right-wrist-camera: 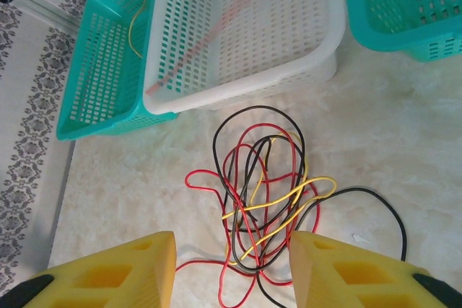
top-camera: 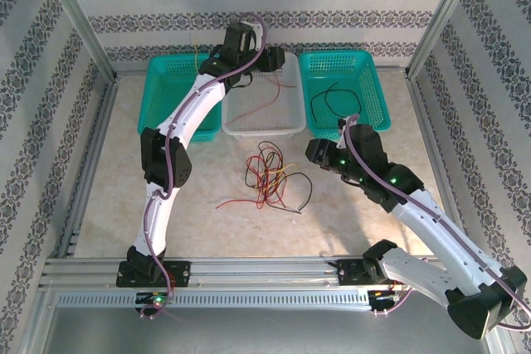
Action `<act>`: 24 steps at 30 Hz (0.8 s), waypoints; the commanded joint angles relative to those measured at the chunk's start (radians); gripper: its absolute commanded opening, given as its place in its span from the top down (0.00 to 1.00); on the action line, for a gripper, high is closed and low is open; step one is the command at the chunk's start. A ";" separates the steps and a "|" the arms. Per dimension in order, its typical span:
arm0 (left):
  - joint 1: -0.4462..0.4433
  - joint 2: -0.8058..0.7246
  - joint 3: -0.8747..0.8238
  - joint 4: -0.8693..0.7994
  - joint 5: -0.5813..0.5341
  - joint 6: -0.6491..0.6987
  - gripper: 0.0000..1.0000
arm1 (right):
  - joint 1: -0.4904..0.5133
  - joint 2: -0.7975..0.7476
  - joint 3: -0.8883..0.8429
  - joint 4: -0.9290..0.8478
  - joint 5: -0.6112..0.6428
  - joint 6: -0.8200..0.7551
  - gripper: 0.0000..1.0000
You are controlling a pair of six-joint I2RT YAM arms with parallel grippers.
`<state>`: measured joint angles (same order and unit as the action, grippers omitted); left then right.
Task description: Untangle the cables
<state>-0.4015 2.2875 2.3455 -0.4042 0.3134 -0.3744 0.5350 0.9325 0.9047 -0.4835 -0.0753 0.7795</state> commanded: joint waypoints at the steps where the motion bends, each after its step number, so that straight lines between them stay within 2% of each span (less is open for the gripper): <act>1: 0.009 -0.054 -0.032 -0.033 0.011 -0.008 0.42 | 0.016 0.023 0.007 -0.023 0.025 -0.016 0.55; 5: 0.007 -0.178 -0.180 0.031 0.013 -0.029 0.42 | 0.031 0.059 0.025 -0.059 0.056 -0.022 0.55; 8: 0.003 -0.304 -0.342 0.068 0.016 -0.053 0.45 | 0.047 0.085 0.029 -0.083 0.093 -0.011 0.52; 12: -0.012 -0.516 -0.655 0.152 0.043 -0.089 0.45 | 0.075 0.136 0.045 -0.134 0.175 0.030 0.36; 14: -0.022 -0.618 -0.796 0.163 0.046 -0.092 0.45 | 0.090 0.164 0.051 -0.133 0.180 0.026 0.34; 19: -0.063 -0.849 -1.156 0.170 0.076 -0.106 0.47 | 0.097 0.222 0.020 -0.042 0.101 0.015 0.35; 24: -0.110 -0.958 -1.370 0.157 0.079 -0.125 0.48 | 0.104 0.290 -0.023 0.128 -0.030 0.029 0.37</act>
<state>-0.4915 1.3602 1.0485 -0.2539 0.3775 -0.4732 0.6250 1.1904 0.9035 -0.4671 -0.0273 0.7963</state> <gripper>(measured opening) 0.521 0.636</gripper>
